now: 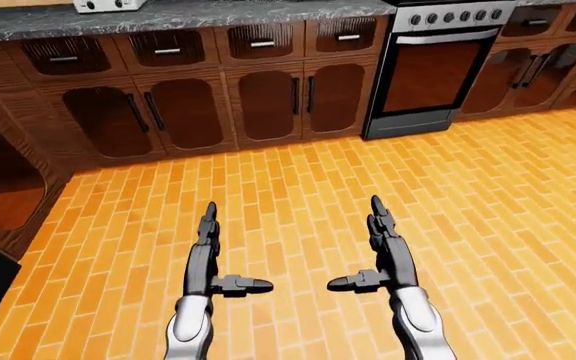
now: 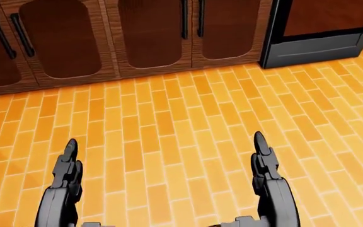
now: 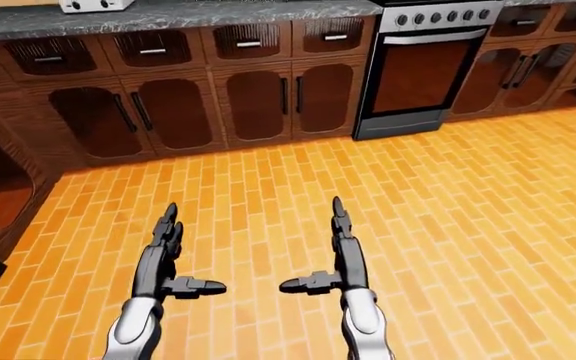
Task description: Navigate to the stove.
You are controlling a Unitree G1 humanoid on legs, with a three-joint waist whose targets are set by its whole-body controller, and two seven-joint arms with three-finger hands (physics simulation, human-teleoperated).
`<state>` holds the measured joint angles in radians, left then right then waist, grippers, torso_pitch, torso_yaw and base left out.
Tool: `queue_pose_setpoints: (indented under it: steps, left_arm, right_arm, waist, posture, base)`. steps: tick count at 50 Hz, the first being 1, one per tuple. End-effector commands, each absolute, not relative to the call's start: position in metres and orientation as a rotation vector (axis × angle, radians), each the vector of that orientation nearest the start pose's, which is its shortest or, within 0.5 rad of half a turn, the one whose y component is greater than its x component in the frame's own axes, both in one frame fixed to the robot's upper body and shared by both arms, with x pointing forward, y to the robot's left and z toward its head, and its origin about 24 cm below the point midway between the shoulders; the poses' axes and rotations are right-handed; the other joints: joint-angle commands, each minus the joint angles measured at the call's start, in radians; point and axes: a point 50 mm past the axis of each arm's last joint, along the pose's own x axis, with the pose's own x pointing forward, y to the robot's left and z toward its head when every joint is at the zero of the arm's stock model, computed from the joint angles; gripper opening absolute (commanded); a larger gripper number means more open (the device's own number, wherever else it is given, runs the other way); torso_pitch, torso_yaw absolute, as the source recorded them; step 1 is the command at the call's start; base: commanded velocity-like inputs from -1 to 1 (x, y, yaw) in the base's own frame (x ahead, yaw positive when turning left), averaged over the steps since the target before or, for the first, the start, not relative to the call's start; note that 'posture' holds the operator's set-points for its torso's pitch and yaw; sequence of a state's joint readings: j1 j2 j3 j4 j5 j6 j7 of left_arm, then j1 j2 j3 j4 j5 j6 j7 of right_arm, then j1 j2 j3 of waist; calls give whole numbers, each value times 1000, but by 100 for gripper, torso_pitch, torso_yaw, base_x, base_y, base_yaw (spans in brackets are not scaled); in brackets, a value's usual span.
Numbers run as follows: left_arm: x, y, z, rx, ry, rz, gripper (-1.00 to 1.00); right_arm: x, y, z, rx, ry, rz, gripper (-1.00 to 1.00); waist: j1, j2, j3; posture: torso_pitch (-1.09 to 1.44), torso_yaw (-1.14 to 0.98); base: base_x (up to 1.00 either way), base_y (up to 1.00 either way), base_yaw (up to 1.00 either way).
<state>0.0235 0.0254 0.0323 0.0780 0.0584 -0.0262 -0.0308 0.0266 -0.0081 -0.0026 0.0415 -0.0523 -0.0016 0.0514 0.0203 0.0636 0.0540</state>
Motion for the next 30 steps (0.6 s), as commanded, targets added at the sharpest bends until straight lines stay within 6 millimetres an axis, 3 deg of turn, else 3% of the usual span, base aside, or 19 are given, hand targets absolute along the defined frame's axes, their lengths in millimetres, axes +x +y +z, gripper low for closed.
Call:
queue_pose_setpoints:
  steps: [1, 2, 5, 6, 9, 10, 11, 12, 13, 14, 17, 19, 25, 27, 28, 30]
  left_arm:
    - [251, 159, 33, 81, 7, -3, 100]
    - [251, 159, 33, 81, 7, -3, 100]
    - [251, 159, 33, 81, 8, -3, 100]
    - [251, 159, 33, 81, 8, -3, 100]
    - [252, 160, 32, 81, 8, -2, 100]
    - [252, 160, 32, 81, 8, -2, 100]
    - [251, 160, 32, 80, 8, -1, 100]
    - [251, 160, 33, 80, 8, -1, 100]
    - [251, 160, 33, 80, 8, -1, 100]
    - [251, 159, 33, 80, 8, -1, 100]
    - [251, 159, 33, 81, 8, -2, 100]
    - [251, 160, 34, 80, 7, -1, 100]
    - [250, 159, 34, 82, 7, -3, 100]
    - [251, 160, 33, 82, 7, -3, 100]
    - [251, 160, 33, 82, 7, -3, 100]
    - [251, 160, 33, 82, 7, -3, 100]
  right_arm:
    - [250, -152, 38, -65, -5, 40, 100]
    - [250, -151, 39, -65, -5, 40, 100]
    - [251, -151, 38, -66, -3, 39, 100]
    - [251, -151, 38, -66, -3, 38, 100]
    - [251, -152, 37, -66, -2, 38, 100]
    - [251, -151, 37, -67, -2, 38, 100]
    - [251, -152, 37, -67, -2, 38, 100]
    - [251, -152, 37, -67, -2, 38, 100]
    - [251, -151, 37, -67, -2, 38, 100]
    - [252, -152, 37, -67, -2, 37, 100]
    - [251, -152, 37, -67, -1, 38, 100]
    - [251, -152, 37, -67, -2, 38, 100]
    - [250, -151, 38, -67, -2, 41, 100]
    - [250, -151, 38, -68, -2, 41, 100]
    - [250, -151, 38, -68, -2, 41, 100]
    - [250, -151, 38, -68, -2, 42, 100]
  waist:
    - [9, -10, -13]
    - [1, 4, -23]
    - [4, 6, -40]
    - [5, -3, -38]
    - [7, -51, -25]
    - [4, -77, -30]
    - [-1, -129, -47]
    - [-3, -149, -64]
    - [-16, -121, -38]
    - [-13, -119, -30]
    - [-14, -86, -32]
    - [-13, -66, -22]
    - [-8, -23, -16]
    - [-4, 11, -27]
    - [12, -12, -24]
    - [3, -4, -25]
  posture:
    - [0, 0]
    - [0, 0]
    - [0, 0]
    - [0, 0]
    - [0, 0]
    - [0, 0]
    - [0, 0]
    - [0, 0]
    - [0, 0]
    - [0, 0]
    - [0, 0]
    - [0, 0]
    - [0, 0]
    - [0, 0]
    - [0, 0]
    - [0, 0]
  base:
    - [2, -66, 0]
    - [2, -65, 0]
    - [2, -66, 0]
    - [1, -66, 0]
    - [1, -64, 0]
    - [0, -65, 0]
    - [0, -66, 0]
    - [0, -65, 0]
    - [0, -64, 0]
    - [0, -65, 0]
    - [0, -64, 0]
    - [0, -64, 0]
    - [0, -64, 0]
    - [0, -64, 0]
    - [0, -66, 0]
    - [0, -64, 0]
